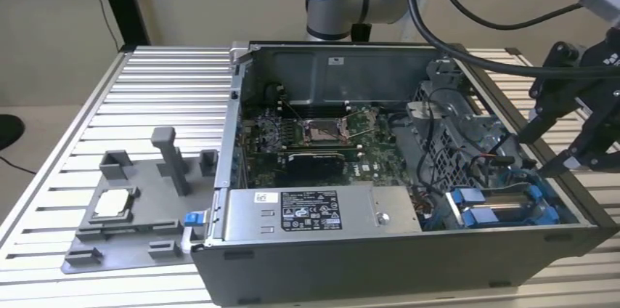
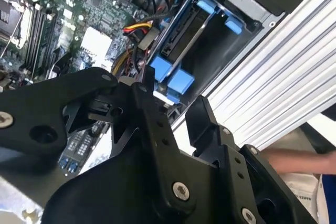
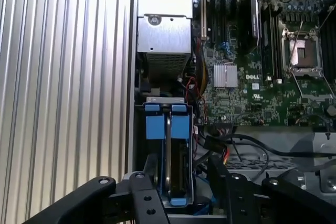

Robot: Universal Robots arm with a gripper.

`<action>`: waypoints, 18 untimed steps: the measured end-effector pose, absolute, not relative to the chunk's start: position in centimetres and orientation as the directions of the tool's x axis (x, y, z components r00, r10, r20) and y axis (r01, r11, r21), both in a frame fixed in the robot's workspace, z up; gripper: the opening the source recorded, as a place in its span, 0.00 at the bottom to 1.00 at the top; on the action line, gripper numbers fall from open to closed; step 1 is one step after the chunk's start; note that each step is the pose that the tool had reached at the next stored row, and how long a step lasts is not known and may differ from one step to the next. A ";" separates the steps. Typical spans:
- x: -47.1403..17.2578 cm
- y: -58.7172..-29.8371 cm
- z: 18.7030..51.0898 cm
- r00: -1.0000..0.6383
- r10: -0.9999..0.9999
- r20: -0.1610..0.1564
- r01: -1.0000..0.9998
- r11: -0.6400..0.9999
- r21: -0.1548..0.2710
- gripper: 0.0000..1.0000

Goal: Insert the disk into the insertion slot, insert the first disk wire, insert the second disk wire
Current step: 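Insert the first disk wire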

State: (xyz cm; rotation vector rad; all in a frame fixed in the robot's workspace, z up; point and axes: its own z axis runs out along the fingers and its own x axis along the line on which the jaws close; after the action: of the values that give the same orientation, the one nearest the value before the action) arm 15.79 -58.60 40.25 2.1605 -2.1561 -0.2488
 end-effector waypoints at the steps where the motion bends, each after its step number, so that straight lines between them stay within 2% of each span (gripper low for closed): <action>1: 15.7 -58.6 40.3 -0.002 -0.998 -0.060 -0.988 -0.007 0.152 1.00; 8: 14.2 -58.6 40.2 0.006 -0.998 -0.067 -0.999 -0.008 0.034 1.00; 18: 12.1 -58.4 39.8 -0.017 -0.997 -0.073 -1.000 0.017 0.004 1.00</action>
State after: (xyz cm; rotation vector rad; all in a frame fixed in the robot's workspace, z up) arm 12.10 -58.39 39.83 2.2362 -2.2748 -0.0860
